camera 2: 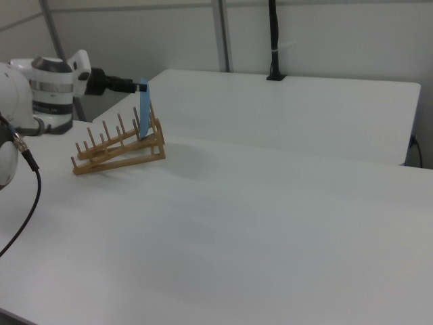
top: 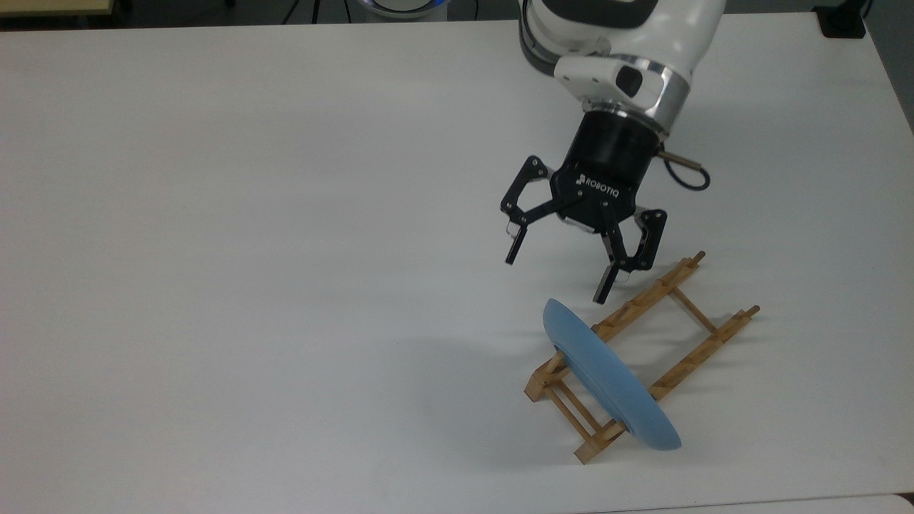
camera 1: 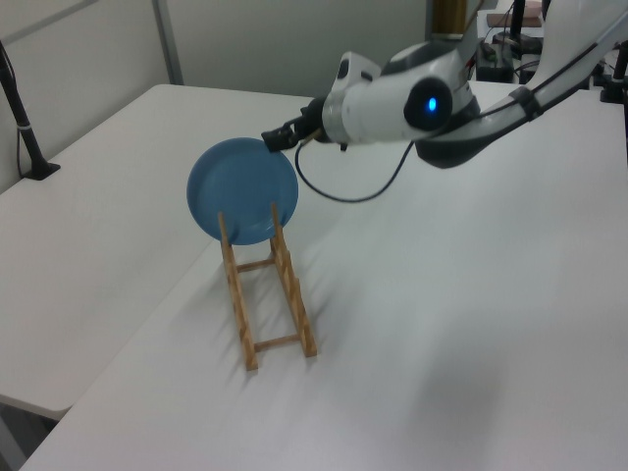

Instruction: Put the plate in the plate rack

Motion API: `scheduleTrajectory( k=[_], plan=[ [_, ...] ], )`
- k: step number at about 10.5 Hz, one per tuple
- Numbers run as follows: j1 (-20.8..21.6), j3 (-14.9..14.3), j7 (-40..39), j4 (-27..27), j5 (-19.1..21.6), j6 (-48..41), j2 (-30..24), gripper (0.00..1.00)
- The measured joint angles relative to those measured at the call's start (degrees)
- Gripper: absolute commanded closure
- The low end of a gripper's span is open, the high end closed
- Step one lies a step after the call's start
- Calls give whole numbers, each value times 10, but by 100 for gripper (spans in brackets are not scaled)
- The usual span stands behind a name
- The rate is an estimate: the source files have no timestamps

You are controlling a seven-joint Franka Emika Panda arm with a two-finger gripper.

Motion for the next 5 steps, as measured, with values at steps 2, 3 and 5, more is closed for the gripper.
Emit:
scheduleTrajectory(
  k=[2, 3, 5],
  plan=[
    [0, 0, -16, 2, 115, 0, -39, 0],
    [-2, 0, -54, 3, 200, -1, -64, 0],
    [-10, 0, -167, 4, 387, -61, -119, 0]
  ],
)
